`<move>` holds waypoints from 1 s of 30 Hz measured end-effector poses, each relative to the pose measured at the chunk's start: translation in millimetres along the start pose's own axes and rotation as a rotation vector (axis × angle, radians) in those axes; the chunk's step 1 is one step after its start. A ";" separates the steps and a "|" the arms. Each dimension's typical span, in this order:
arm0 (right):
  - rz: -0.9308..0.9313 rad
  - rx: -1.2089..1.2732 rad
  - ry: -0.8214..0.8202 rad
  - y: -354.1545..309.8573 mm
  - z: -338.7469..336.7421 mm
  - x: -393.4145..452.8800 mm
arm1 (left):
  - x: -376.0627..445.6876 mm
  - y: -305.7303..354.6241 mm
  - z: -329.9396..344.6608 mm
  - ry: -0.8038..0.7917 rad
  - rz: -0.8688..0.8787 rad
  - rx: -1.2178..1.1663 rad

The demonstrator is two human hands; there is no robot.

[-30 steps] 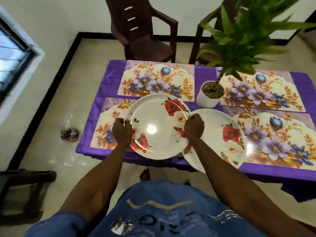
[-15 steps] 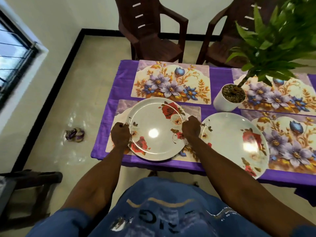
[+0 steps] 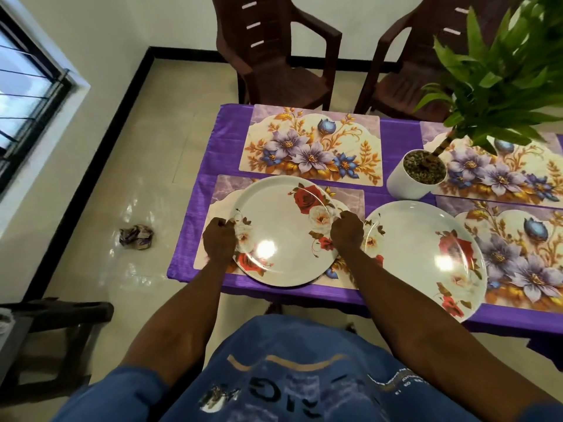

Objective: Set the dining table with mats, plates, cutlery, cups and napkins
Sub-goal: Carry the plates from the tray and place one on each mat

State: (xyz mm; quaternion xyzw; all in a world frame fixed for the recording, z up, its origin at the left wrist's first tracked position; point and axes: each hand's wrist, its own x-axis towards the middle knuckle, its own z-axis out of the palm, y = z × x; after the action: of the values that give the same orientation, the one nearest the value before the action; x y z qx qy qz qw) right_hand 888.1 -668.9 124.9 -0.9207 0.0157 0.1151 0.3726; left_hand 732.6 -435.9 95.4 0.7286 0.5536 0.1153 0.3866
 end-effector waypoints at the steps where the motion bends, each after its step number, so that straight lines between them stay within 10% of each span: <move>1: 0.001 0.001 0.003 0.8 1.3 -0.2 | 0.1 -0.8 -0.3 0.001 0.004 -0.007; 23: -0.003 -0.104 -0.019 3.7 6.1 3.5 | 1.7 0.3 0.3 -0.010 -0.015 0.041; 30: -0.318 -0.325 0.088 6.5 -2.1 -0.7 | -41.4 24.7 18.6 0.223 0.173 0.080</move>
State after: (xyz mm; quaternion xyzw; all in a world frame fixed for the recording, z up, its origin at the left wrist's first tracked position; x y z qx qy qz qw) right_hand 887.1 -675.1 122.1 -0.9636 -0.1319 0.0156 0.2318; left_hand 746.5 -483.3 110.7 0.7710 0.5323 0.2064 0.2821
